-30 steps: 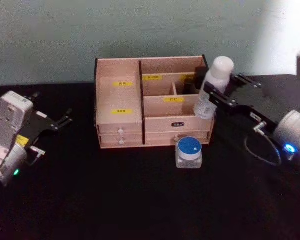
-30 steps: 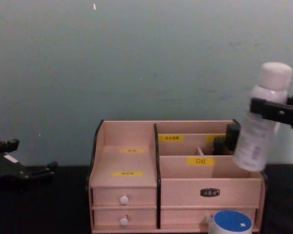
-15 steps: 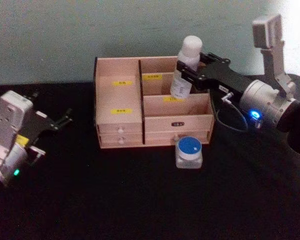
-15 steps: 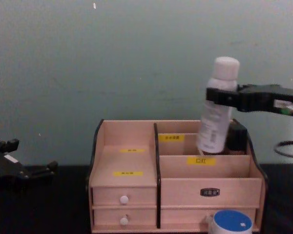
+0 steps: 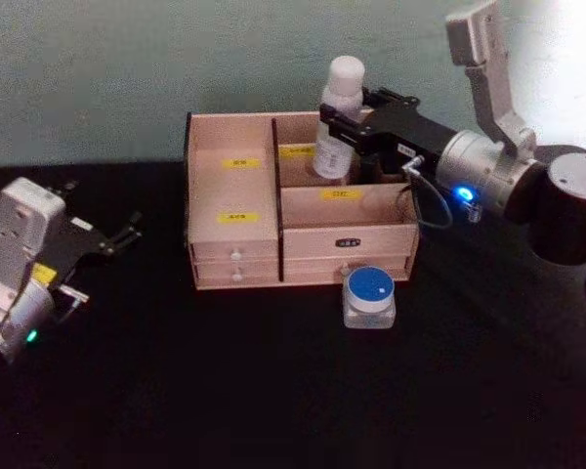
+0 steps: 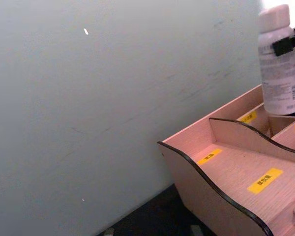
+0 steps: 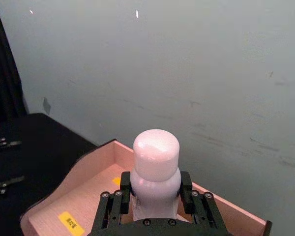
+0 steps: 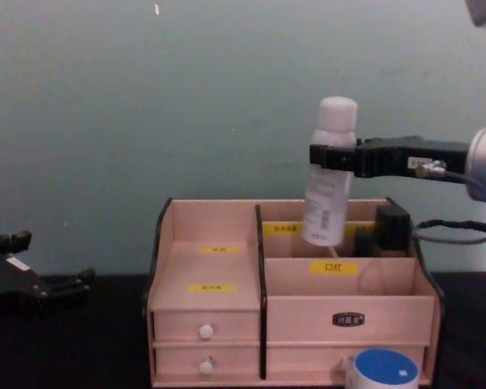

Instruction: Pick up the facial cleanser and watermelon frost from the table and place them into the tiered storage box.

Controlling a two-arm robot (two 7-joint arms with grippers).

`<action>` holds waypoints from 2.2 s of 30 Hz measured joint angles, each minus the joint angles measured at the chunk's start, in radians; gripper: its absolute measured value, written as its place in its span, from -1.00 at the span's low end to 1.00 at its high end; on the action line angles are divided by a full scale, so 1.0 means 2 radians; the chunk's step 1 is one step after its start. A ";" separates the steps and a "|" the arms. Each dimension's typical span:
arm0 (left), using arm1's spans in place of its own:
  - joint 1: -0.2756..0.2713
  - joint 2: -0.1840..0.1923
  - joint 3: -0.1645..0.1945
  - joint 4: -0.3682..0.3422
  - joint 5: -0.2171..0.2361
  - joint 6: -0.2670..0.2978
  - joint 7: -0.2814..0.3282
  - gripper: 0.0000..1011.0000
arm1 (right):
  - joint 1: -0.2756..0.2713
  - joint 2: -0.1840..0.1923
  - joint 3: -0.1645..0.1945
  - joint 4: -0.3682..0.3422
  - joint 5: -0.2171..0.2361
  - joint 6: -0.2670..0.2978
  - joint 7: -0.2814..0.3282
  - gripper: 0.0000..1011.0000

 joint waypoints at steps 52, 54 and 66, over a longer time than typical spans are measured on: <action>0.000 0.000 0.000 0.000 0.000 0.000 0.000 0.98 | 0.022 -0.041 -0.015 0.096 -0.032 -0.018 0.011 0.18; 0.000 0.000 0.000 0.000 0.000 0.000 0.000 0.98 | 0.022 -0.042 -0.015 0.097 -0.034 -0.018 0.011 0.18; 0.000 0.000 0.000 0.000 0.000 0.000 0.000 0.98 | 0.021 -0.043 -0.015 0.100 -0.039 -0.019 0.010 0.18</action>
